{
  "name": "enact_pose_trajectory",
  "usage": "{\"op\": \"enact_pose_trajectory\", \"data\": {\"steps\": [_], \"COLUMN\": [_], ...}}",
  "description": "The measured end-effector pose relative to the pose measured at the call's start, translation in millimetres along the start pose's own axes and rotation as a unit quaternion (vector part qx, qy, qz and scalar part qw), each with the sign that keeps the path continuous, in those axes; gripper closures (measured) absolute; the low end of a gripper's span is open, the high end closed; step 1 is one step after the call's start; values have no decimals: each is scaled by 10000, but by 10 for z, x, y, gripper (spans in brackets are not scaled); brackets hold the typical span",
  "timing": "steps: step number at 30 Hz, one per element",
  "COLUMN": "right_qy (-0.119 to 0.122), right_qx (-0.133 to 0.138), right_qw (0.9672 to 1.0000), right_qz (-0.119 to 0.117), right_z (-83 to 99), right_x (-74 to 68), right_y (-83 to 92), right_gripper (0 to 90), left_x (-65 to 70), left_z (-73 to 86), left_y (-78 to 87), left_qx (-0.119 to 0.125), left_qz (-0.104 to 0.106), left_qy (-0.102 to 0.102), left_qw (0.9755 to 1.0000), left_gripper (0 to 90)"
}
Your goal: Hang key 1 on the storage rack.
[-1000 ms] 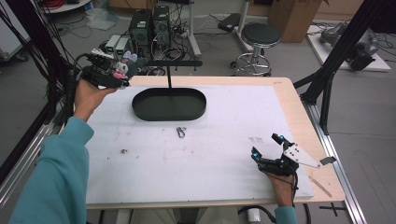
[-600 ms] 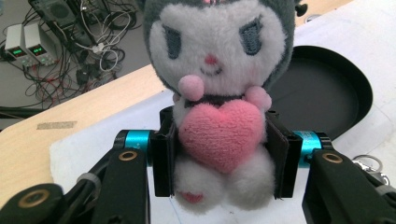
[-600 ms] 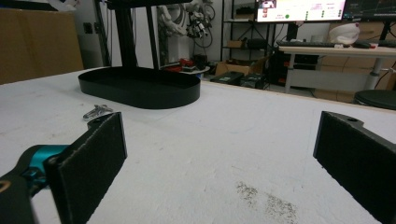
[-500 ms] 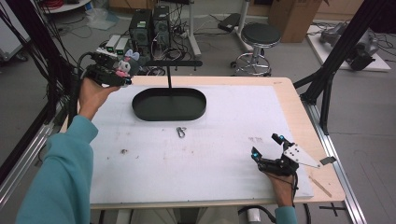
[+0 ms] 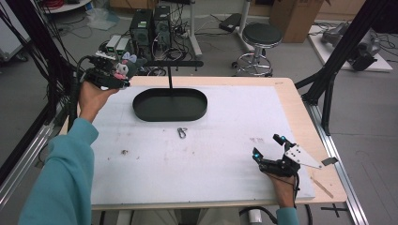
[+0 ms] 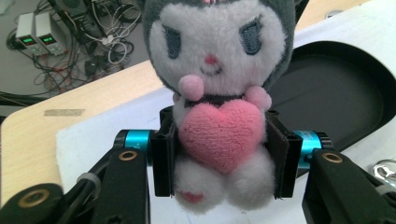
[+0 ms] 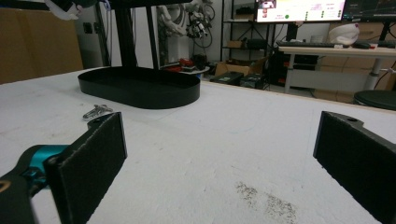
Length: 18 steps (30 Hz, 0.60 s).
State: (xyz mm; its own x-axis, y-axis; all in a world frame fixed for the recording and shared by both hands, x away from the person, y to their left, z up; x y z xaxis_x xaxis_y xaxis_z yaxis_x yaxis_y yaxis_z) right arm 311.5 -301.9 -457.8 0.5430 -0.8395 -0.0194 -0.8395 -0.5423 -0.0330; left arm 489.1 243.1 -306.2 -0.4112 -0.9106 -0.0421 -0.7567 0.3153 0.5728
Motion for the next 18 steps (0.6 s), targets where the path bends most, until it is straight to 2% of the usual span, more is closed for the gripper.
{"op": "enact_pose_trajectory", "data": {"steps": [7,9,12,18], "right_qy": [6,37,50,32], "right_qx": [1,2,-1,-30], "right_qw": [10000,10000,10000,10000], "right_qz": [-6,-12,-6,5], "right_z": [0,-1,-1,0], "right_x": [0,3,3,-4], "right_y": [0,-2,-4,-4], "right_gripper": [19,19,18,19], "left_x": [-39,-54,-64,0], "left_z": [141,175,227,295], "left_y": [10,24,59,92], "left_qx": [-12,-42,19,-41], "left_qz": [39,48,142,223], "left_qy": [98,67,93,-122], "left_qw": [9999,10000,9999,9997], "left_gripper": [538,538,538,538]}}
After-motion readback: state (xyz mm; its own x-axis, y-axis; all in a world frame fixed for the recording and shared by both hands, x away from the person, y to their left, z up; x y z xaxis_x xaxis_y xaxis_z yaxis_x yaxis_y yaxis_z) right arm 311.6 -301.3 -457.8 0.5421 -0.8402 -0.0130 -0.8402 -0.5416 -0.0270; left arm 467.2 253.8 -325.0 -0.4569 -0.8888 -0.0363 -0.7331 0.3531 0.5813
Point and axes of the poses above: each handheld gripper's, and its own axes: y roughly backward along the jaws, z roughly out of its underside, x roughly to its right, the point moved 3 cm from there along -y, roughly forward along the jaws, and after that the axes turned 6 degrees about x, right-handed, at the moved point
